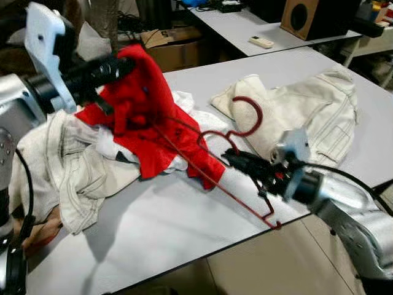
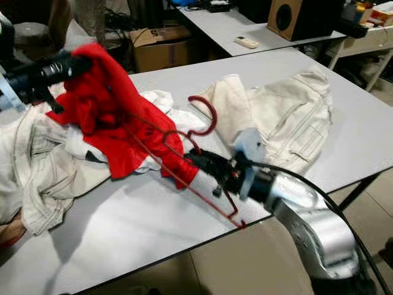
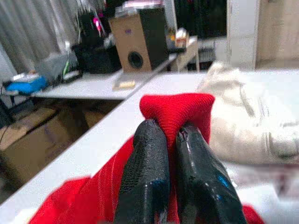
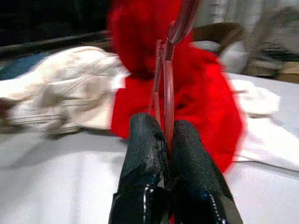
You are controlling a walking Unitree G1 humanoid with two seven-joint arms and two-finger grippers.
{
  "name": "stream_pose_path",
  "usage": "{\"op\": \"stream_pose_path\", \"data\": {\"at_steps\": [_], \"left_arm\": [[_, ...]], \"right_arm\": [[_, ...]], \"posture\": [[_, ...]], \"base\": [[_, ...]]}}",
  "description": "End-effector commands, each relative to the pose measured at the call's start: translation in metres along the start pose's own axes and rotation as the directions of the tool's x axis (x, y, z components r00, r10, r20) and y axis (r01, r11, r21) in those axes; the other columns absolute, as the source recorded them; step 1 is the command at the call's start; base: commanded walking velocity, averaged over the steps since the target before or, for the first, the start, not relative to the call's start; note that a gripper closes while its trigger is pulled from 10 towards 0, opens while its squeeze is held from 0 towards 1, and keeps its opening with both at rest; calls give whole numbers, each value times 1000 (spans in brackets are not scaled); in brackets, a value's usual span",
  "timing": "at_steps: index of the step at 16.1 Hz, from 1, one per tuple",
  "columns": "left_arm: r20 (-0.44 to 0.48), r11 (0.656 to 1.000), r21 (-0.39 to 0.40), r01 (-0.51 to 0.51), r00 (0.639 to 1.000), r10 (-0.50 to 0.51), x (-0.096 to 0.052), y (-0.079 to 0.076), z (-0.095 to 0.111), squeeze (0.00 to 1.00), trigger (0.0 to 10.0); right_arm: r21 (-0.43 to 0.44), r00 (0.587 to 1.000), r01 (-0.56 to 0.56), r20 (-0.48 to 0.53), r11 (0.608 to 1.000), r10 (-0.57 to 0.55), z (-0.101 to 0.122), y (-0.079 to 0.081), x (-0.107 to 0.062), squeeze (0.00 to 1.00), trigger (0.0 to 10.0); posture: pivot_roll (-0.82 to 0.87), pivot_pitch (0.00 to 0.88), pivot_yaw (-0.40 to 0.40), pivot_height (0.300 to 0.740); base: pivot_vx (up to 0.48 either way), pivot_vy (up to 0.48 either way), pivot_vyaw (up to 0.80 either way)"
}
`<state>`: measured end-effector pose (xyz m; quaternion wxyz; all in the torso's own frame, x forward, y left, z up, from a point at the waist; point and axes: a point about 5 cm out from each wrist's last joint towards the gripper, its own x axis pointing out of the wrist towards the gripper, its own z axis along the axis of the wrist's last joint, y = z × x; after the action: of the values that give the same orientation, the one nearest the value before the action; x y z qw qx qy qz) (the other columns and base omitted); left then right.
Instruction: Hang hanger
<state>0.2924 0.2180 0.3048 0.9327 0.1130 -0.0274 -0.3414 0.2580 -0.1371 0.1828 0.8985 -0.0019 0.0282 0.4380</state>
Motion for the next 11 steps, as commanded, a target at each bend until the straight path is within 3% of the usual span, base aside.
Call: {"op": "stream_pose_path", "data": {"at_steps": [1, 4, 5, 7, 8, 11], "left_arm": [[-35, 999, 33, -24, 999, 25, -3, 2, -1, 0, 0], [-64, 989, 88, -116, 991, 122, -11, 13, -4, 0, 0], [63, 984, 83, -159, 986, 154, -13, 19, 11, 0, 0], [160, 989, 51, -139, 979, 129, -13, 15, 24, 0, 0], [152, 992, 43, -117, 982, 109, -11, 11, 22, 0, 0], [141, 994, 28, -109, 985, 104, -8, 7, 14, 0, 0]], "right_arm": [[-17, 991, 135, 4, 991, -135, 3, -17, -1, 0, 10000], [-10, 917, 384, 117, 923, -380, 20, -52, -6, 0, 10000], [85, 809, 509, 293, 857, -510, 51, -71, -12, 0, 10000], [81, 834, 447, 322, 891, -448, 61, -67, -9, 0, 10000], [26, 885, 385, 274, 923, -377, 51, -56, -3, 0, 10000], [4, 943, 289, 174, 957, -286, 28, -39, 3, 0, 10000]], "posture": [[-28, 0, 45, 740], [-25, 0, 37, 740], [-30, 0, 36, 740], [-30, 0, 33, 740], [-31, 0, 30, 740], [-34, 0, 28, 740]], "base": [[0, 0, 0], [0, 0, 0], [0, 0, 0], [0, 0, 0], [0, 0, 0], [0, 0, 0]]}}
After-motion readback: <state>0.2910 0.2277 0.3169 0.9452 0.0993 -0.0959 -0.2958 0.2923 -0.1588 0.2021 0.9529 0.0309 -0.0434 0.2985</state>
